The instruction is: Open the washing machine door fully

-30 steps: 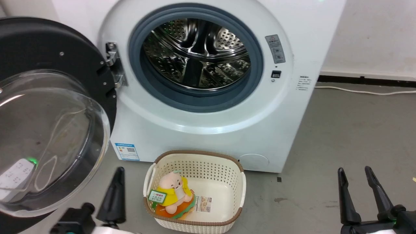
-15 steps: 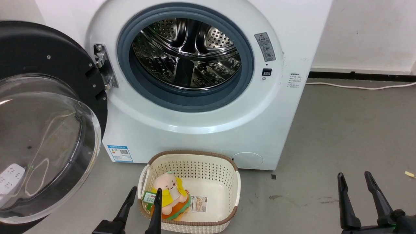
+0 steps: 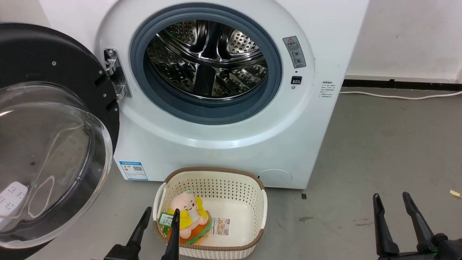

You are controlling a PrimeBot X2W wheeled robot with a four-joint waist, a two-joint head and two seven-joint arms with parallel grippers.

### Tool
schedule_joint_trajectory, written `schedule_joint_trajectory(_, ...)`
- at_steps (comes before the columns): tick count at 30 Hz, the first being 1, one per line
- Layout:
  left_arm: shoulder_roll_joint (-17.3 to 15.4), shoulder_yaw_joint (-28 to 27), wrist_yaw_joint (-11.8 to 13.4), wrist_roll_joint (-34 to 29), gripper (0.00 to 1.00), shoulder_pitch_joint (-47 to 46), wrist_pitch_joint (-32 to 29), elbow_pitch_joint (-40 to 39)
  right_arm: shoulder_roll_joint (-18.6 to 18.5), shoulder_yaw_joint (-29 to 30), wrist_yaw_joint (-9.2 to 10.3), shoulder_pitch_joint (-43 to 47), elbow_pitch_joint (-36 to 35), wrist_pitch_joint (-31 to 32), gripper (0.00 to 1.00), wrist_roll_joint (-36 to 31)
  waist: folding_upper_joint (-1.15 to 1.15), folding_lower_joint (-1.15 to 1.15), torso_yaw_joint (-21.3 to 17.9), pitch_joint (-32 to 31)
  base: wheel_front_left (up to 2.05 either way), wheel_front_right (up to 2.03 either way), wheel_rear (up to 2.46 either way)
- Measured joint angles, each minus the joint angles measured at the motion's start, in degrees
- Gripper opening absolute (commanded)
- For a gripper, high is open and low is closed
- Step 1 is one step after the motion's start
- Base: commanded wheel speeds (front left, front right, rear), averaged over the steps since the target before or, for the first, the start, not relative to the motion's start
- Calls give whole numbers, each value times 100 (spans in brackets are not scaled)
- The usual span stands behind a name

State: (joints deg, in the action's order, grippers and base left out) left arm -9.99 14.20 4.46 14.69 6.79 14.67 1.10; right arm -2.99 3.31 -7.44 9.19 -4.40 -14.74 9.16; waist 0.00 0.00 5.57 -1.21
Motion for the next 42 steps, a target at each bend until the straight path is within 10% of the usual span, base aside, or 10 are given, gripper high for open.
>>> schedule_joint_trajectory(19, -13, 55, 42, 10, 100, -5, 1, -2, 0, -25, 0, 0, 20, 0, 100, 0, 0, 0, 40, 0, 0, 0, 0)
schedule_joint_trajectory(20, -11, 55, 42, 10, 0, -4, -1, -2, 0, -25, 1, -2, 20, 2, 0, -1, 0, 0, 40, -1, 0, 0, 0)
schedule_joint_trajectory(42, 75, -169, -9, -178, 0, -19, -213, -2, 0, -65, 1, -38, 65, 211, 0, -112, 0, 0, -57, 19, 0, 0, 0)
